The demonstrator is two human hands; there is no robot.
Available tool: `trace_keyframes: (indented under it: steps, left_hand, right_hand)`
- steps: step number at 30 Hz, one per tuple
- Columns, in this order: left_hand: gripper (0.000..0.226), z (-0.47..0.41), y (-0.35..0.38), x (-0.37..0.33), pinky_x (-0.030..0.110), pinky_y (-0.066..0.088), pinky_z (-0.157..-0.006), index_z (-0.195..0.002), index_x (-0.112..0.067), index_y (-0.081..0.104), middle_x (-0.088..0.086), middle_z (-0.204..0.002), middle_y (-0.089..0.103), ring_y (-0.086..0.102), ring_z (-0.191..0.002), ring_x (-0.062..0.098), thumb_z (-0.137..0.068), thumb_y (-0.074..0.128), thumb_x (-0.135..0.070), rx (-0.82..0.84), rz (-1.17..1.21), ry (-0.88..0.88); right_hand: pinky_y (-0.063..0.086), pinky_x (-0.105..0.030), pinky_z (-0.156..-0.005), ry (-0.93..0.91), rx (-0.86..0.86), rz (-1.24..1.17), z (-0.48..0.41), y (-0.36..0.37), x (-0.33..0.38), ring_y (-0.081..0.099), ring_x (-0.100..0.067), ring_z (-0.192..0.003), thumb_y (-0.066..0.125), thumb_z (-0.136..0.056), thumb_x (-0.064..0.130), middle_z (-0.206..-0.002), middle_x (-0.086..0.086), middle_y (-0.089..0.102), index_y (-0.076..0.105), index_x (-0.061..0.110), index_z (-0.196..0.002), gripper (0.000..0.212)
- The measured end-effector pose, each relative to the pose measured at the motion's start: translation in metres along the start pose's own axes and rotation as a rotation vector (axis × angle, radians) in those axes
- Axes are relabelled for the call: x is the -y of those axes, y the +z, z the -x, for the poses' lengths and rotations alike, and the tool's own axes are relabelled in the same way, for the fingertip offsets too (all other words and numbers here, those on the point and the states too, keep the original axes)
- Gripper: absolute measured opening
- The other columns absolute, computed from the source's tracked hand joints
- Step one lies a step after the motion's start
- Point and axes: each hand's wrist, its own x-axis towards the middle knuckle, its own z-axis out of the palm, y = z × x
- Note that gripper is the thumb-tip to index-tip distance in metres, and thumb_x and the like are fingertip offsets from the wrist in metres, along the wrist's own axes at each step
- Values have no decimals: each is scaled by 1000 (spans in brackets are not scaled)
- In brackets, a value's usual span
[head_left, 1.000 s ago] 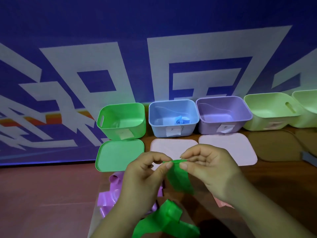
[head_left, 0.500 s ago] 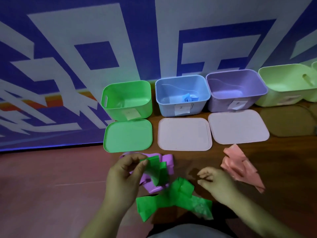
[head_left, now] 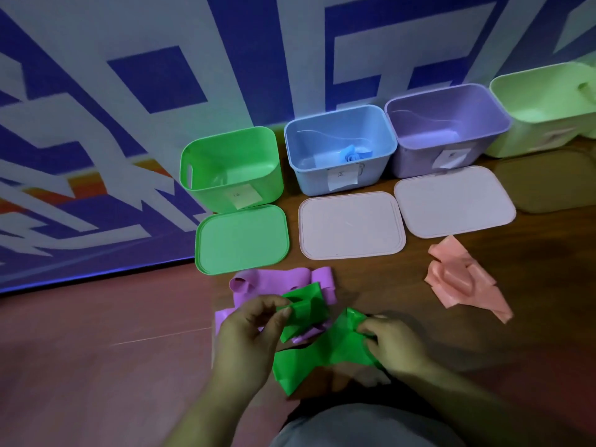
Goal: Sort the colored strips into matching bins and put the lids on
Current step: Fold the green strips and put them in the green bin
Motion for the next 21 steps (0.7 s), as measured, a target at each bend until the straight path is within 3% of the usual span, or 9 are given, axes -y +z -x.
trace_keyframes:
  steps: [4,8,14,17,21]
  left_hand:
    - [15,-2,-3,-3,16,49,-69,-82,-21,75,-14,-80,74,68,-75,3,-85,74,-6,-1,-2,39]
    - [19,-7,-10,-17,20,51,-70,-81,-26,74,-11,-80,75,69,-76,7,-84,75,-7,4,12,119]
    - [23,-17,-21,-63,32,54,-75,-80,-31,72,-7,-84,72,68,-82,14,-86,73,-8,99,61,298]
    - [11,-20,-25,-86,37,54,-76,-82,-30,73,-5,-85,70,66,-83,18,-84,72,-20,147,80,394]
    - [8,-23,-32,-110,34,56,-75,-86,-30,75,-4,-85,73,69,-83,18,-82,73,-24,265,108,461]
  right_hand:
    - [53,-27,-78,103,-3,-101,3,-14,1,71,-10,-86,69,-80,14,-93,8,76,74,27,-96,21]
    - [48,-7,-68,217,-26,-394,2,-52,20,66,4,-77,75,-77,0,-83,7,71,66,34,-84,36]
    - [53,-22,-74,145,-29,-626,4,-133,65,67,-8,-71,79,-72,-2,-77,-1,73,72,21,-88,29]
    - [51,-14,-68,69,-67,-724,7,-168,91,64,-8,-67,74,-76,-11,-72,-2,70,71,6,-91,23]
    - [50,-13,-66,-10,-101,-760,14,-201,118,65,-4,-65,74,-79,-8,-73,-1,72,73,12,-89,22]
